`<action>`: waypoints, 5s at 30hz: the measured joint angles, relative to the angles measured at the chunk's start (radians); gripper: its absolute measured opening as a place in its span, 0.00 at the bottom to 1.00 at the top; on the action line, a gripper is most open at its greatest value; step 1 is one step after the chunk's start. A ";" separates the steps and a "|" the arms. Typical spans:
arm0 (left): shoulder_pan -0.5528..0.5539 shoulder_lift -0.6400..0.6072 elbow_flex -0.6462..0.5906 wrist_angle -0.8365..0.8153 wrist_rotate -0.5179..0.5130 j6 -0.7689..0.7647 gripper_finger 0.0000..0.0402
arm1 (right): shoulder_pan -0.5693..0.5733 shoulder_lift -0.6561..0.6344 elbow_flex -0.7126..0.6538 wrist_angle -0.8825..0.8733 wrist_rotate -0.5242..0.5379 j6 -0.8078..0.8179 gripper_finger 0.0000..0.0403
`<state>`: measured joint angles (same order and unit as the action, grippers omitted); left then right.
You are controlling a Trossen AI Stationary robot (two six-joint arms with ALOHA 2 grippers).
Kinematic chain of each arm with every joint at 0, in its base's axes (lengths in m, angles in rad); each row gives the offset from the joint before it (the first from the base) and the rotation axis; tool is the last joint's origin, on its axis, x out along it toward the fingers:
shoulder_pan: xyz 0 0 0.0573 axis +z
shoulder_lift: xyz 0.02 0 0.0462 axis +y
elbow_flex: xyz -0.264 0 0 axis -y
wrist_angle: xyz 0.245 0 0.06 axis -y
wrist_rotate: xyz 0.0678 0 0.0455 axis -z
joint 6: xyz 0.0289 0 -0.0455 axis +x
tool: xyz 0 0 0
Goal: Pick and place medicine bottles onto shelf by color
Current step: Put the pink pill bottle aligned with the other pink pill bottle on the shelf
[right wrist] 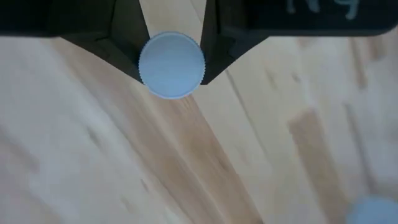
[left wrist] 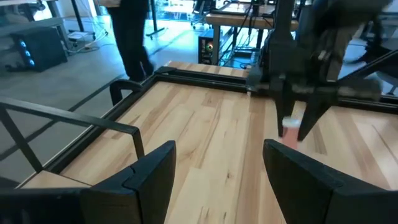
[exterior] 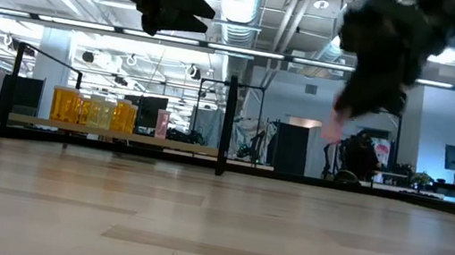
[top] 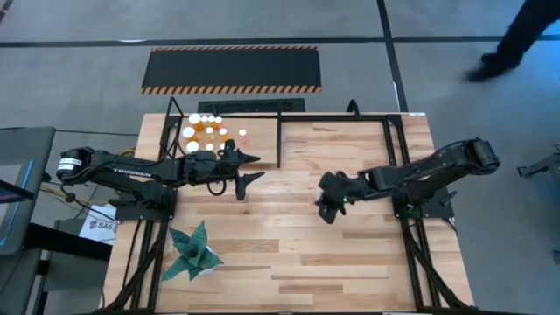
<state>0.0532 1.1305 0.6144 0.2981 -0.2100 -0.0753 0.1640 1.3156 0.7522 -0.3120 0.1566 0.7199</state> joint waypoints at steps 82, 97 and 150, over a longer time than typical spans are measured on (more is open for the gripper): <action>-0.065 -0.522 0.000 -0.840 -0.229 -0.385 0.57 | -0.341 0.882 1.141 0.013 0.026 -0.710 0.35; -0.065 -0.522 0.000 -0.845 -0.228 -0.385 0.57 | -0.368 0.882 1.141 0.039 0.030 -0.558 0.34; -0.065 -0.522 -0.045 -0.913 -0.249 -0.461 0.57 | -0.241 1.027 1.119 -0.230 -0.006 -0.256 0.50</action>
<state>-0.0120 0.6086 0.5694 -0.6144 -0.4595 -0.5365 -0.0773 2.3428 1.8713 -0.5422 0.1509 0.4635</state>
